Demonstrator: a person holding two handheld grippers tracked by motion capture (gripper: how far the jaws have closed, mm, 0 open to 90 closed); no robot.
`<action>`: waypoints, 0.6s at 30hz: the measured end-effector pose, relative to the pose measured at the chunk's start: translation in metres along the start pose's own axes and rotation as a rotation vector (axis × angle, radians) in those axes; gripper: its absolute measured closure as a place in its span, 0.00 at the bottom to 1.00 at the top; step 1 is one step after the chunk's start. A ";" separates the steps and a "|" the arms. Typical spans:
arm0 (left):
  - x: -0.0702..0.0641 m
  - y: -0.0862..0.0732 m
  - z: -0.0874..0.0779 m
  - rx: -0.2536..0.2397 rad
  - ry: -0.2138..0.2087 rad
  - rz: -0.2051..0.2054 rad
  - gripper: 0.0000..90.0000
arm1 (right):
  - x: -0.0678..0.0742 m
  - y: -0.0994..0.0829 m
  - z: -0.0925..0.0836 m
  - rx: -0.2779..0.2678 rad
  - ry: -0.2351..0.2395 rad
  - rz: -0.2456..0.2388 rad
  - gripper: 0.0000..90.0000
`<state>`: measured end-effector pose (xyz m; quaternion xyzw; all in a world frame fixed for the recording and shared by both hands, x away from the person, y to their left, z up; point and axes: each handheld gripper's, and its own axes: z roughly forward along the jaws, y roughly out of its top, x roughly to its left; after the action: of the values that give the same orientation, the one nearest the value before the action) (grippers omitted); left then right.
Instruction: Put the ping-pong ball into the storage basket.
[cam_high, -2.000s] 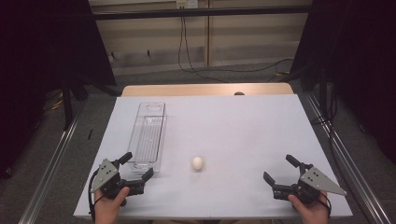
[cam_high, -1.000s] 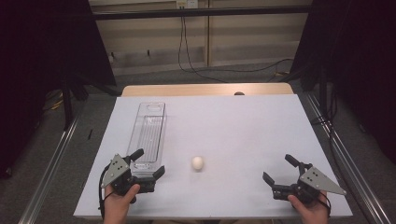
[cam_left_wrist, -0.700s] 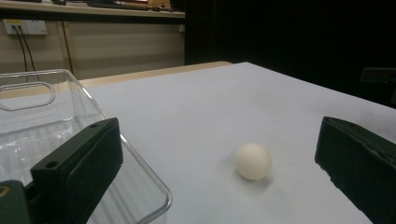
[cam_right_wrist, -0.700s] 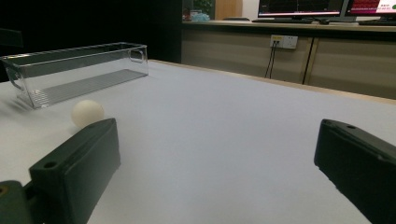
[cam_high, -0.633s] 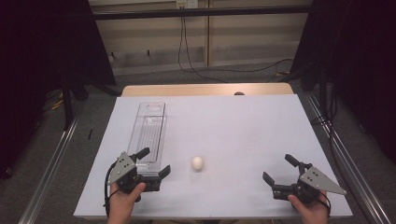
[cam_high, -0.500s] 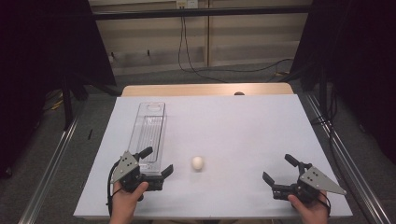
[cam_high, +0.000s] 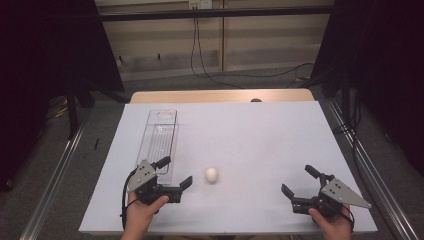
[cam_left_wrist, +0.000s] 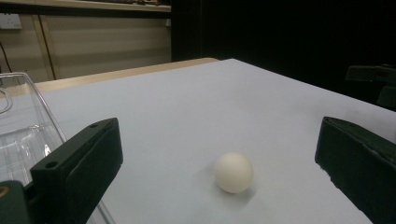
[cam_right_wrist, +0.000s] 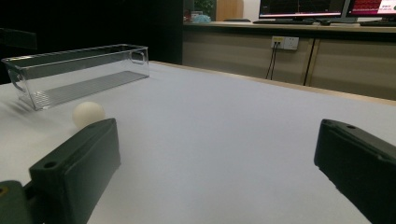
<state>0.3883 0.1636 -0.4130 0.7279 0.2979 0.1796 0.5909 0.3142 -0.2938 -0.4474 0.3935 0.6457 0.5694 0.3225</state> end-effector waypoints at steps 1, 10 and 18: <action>-0.001 0.000 0.002 -0.013 0.003 -0.012 0.01 | 0.000 0.000 0.000 0.001 0.000 -0.002 0.00; -0.005 0.003 0.013 0.018 -0.011 -0.003 0.01 | 0.001 0.000 0.000 0.002 0.003 -0.007 0.00; -0.009 0.004 0.019 0.038 -0.007 -0.009 0.01 | 0.001 0.000 0.000 0.003 -0.004 -0.004 0.00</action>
<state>0.3945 0.1429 -0.4130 0.7381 0.3027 0.1688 0.5788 0.3139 -0.2933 -0.4474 0.3939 0.6466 0.5670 0.3243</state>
